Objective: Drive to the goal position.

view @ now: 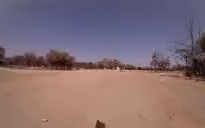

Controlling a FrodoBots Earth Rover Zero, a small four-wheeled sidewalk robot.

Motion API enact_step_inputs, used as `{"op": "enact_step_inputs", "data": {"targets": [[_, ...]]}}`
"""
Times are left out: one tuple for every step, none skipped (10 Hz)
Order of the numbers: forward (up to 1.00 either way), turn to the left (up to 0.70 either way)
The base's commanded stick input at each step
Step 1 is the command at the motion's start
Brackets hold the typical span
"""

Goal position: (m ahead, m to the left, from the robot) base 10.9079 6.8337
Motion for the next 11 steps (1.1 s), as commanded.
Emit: {"op": "enact_step_inputs", "data": {"targets": [[1.0, 0.0], [1.0, 0.0], [1.0, 0.0], [1.0, 0.0], [1.0, 0.0], [1.0, 0.0], [1.0, 0.0], [1.0, 0.0], [1.0, 0.0], [1.0, 0.0], [1.0, 0.0]]}}
